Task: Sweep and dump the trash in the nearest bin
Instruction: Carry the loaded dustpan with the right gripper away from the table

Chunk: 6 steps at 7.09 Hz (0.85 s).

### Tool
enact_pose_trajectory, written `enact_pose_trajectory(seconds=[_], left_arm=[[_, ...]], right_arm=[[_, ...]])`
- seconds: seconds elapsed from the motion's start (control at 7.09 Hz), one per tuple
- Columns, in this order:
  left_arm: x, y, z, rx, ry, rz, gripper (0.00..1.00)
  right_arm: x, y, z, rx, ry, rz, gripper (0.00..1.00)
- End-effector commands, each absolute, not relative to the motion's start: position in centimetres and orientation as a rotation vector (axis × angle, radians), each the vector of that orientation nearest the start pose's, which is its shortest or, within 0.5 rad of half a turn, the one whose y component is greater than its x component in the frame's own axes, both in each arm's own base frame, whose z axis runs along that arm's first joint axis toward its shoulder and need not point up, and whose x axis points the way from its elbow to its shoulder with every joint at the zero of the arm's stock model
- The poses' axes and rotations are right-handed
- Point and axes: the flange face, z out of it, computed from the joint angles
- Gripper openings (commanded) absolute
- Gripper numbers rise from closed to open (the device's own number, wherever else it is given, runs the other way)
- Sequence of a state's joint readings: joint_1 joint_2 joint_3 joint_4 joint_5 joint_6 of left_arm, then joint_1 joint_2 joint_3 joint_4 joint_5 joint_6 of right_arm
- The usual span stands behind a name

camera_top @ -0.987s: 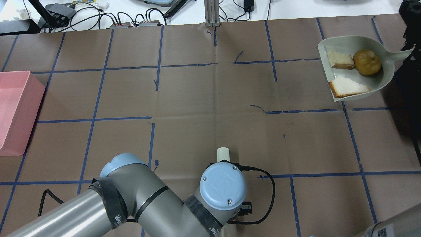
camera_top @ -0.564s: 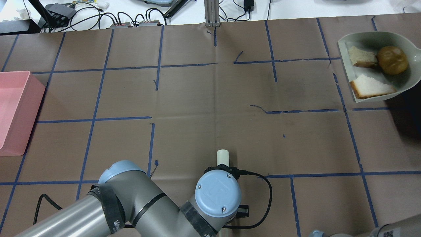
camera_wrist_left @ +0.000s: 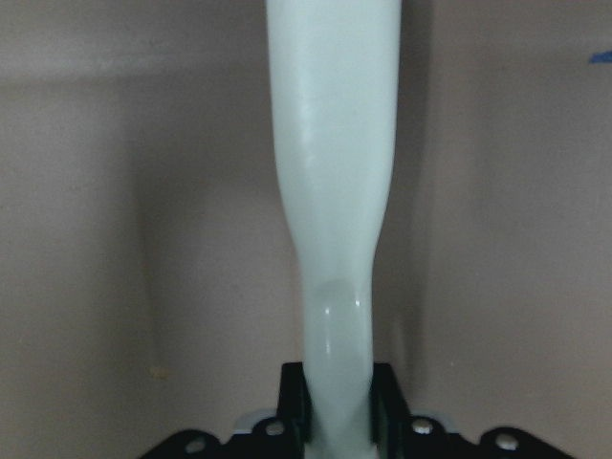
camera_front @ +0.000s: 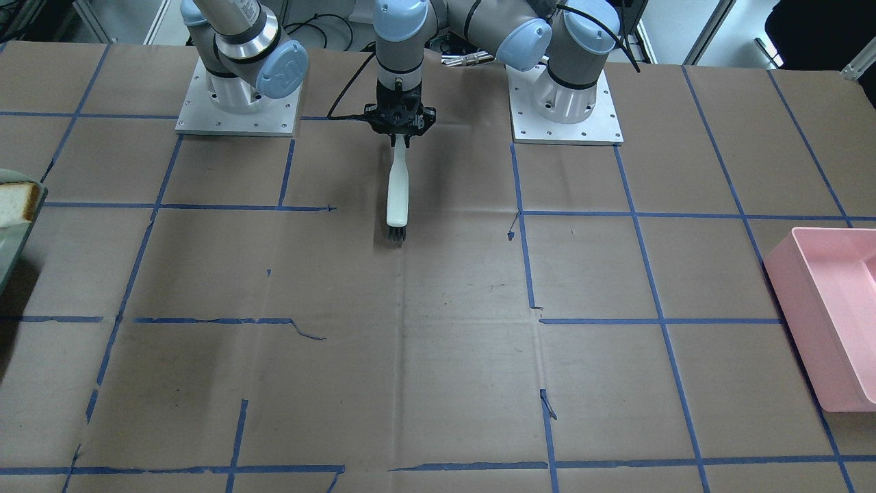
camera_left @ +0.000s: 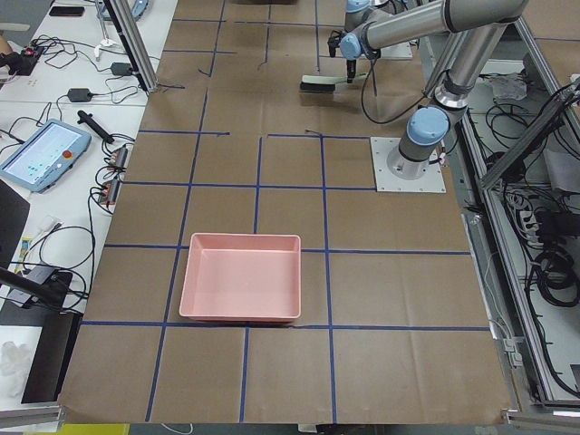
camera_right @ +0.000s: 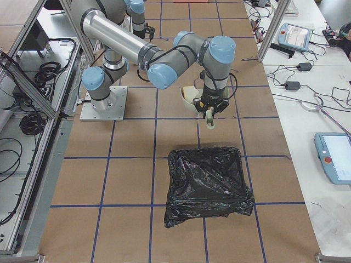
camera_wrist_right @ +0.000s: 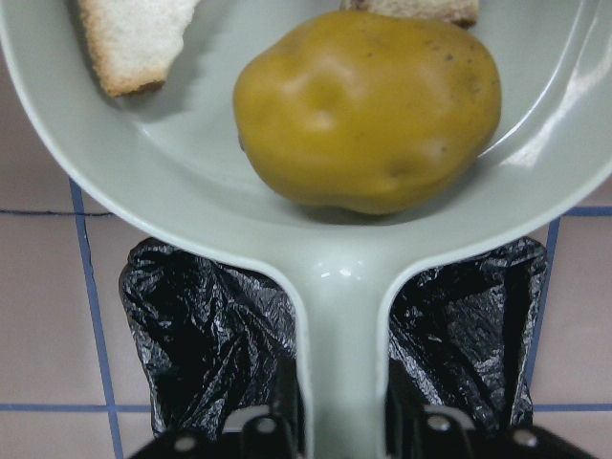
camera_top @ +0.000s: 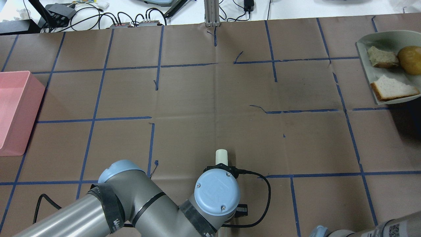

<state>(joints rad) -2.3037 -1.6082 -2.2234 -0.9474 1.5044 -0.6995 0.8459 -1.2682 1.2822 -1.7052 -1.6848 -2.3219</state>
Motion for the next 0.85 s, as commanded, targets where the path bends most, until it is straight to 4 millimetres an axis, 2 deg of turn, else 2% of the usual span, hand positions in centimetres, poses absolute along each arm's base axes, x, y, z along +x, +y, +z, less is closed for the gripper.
enact_pose_trajectory(seconds=[0.0,0.28,0.42,0.7], left_arm=[[-37.7,-21.1,22.8,0.044,3.136,0.157,0.02],[-37.2,-21.5,22.7,0.049,3.093,0.101,0.04],[-37.2,-21.4,22.6,0.052,3.091,0.101,0.04],[-37.0,-21.2,22.4,0.037,3.090,0.113,0.04]], right_arm=[[-39.9,-55.0,47.5,-2.393,2.231,0.220,0.00],[-45.4,-55.0,46.6,-2.441,2.185,0.245,0.00],[-48.5,-54.2,46.4,-2.424,2.226,0.258,0.00],[-52.7,-53.2,45.5,-2.467,2.282,0.354,0.00]])
